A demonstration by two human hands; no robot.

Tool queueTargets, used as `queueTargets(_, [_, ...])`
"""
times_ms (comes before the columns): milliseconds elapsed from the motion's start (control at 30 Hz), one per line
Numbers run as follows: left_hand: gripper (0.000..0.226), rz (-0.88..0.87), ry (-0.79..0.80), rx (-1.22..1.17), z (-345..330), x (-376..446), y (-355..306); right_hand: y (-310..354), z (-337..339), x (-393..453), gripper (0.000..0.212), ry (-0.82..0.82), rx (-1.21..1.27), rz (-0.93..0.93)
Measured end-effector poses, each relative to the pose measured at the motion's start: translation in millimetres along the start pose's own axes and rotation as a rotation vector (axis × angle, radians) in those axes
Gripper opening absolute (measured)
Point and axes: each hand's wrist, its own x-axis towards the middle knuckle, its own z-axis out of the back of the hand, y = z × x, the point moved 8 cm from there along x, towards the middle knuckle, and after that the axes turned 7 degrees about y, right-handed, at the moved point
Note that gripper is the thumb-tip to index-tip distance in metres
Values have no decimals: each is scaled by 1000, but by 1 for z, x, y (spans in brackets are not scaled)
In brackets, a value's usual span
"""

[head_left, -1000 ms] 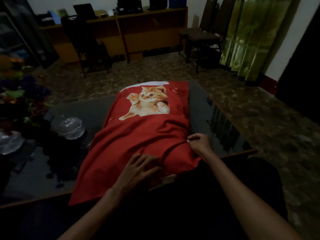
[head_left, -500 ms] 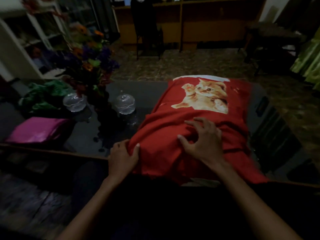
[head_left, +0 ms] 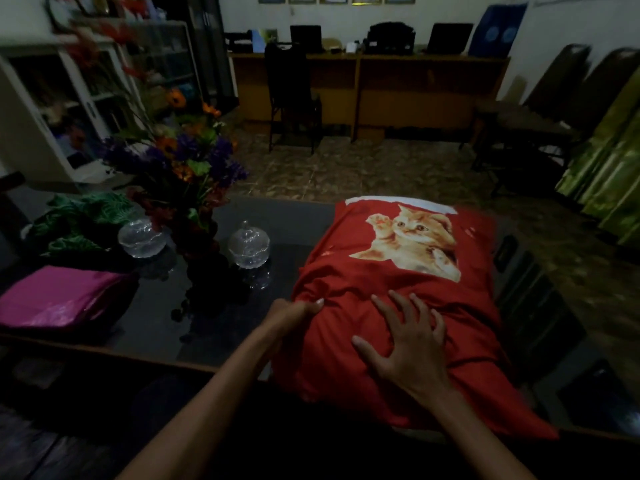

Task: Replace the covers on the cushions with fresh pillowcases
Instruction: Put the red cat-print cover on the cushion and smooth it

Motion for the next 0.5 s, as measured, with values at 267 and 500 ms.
queueTargets(267, [26, -479, -34, 118, -26, -24, -109, -29, 20, 12, 114, 22, 216, -61])
queueTargets(500, [39, -226, 126, 234, 16, -21, -37, -22, 9, 13, 68, 67, 196, -17])
